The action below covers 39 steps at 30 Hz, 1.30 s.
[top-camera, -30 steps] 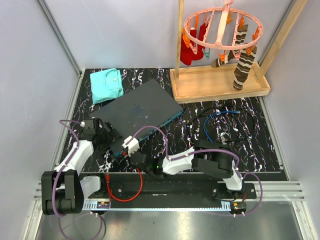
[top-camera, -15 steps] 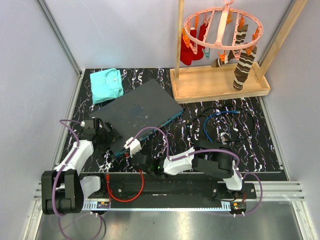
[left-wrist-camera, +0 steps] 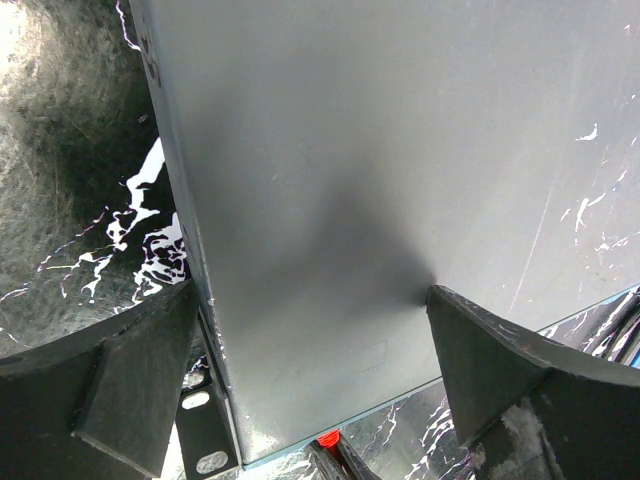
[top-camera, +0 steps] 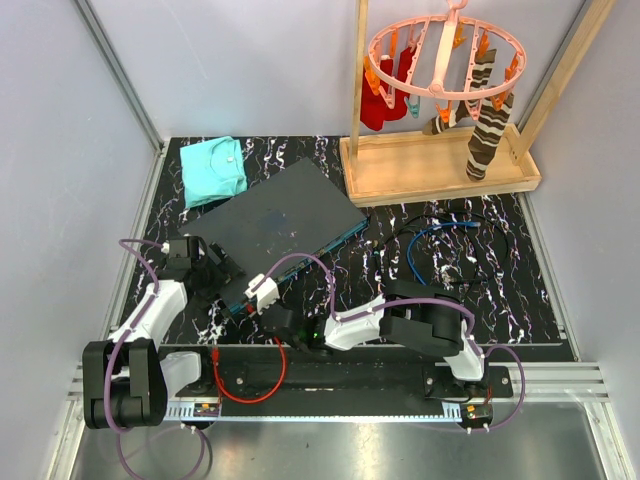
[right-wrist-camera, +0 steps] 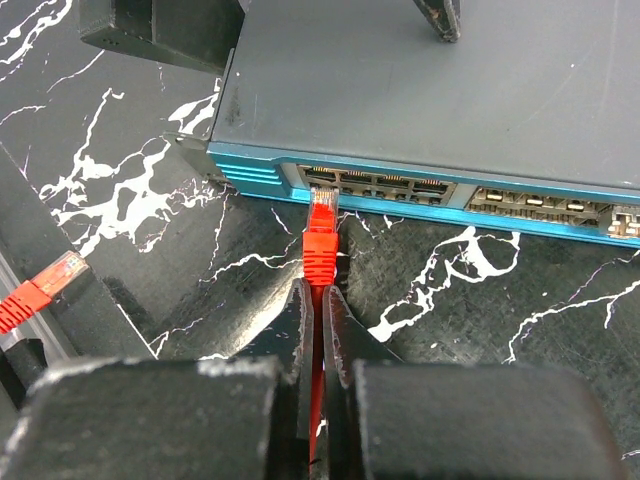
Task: Insert the plug into the switch port
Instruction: Insert the connector into the switch port.
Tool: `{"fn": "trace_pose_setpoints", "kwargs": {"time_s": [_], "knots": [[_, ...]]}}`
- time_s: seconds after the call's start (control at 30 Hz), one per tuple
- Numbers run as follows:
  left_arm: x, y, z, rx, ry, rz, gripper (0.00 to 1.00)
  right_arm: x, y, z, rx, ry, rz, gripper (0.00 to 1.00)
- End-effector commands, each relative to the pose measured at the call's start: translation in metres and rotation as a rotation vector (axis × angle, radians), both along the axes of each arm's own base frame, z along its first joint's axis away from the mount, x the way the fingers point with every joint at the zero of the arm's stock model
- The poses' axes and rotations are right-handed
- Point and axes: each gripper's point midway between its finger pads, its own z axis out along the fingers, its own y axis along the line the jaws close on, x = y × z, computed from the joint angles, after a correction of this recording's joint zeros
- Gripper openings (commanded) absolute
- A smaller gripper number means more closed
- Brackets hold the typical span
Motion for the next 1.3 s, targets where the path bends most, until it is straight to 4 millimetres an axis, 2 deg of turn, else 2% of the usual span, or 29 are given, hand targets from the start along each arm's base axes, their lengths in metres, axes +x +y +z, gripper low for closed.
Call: {"fn": "trace_pose_setpoints", "kwargs": {"time_s": [0.0, 0.53, 0.83, 1.03, 1.27], "knots": [[-0.021, -0.045, -0.008, -0.168, 0.064, -0.157, 0.95, 0.011, 0.016, 0.026, 0.088, -0.041, -0.028, 0.0], [-0.026, -0.052, -0.008, -0.194, 0.072, -0.18, 0.94, 0.018, 0.017, 0.026, 0.104, -0.071, -0.07, 0.0], [-0.032, -0.062, -0.006, -0.232, 0.079, -0.211, 0.93, 0.028, 0.01, 0.011, 0.104, -0.1, -0.131, 0.0], [-0.039, -0.069, -0.007, -0.246, 0.094, -0.24, 0.92, 0.033, 0.009, 0.024, 0.13, -0.129, -0.149, 0.0], [-0.045, -0.078, -0.009, -0.239, 0.106, -0.278, 0.92, 0.036, 0.013, 0.059, 0.16, -0.183, -0.144, 0.0]]}}
